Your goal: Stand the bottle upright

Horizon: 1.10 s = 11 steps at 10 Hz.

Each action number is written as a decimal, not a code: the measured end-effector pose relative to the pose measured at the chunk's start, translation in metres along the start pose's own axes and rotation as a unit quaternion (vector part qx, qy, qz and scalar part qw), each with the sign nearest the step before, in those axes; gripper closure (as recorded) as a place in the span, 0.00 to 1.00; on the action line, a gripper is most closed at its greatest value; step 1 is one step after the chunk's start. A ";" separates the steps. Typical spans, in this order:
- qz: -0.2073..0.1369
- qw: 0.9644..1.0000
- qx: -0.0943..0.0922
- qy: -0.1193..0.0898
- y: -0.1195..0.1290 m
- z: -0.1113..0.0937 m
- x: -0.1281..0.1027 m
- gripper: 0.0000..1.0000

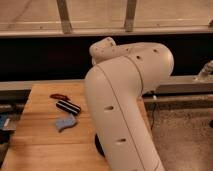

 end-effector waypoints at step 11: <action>0.010 1.000 -0.021 -0.010 0.000 0.014 0.008 1.00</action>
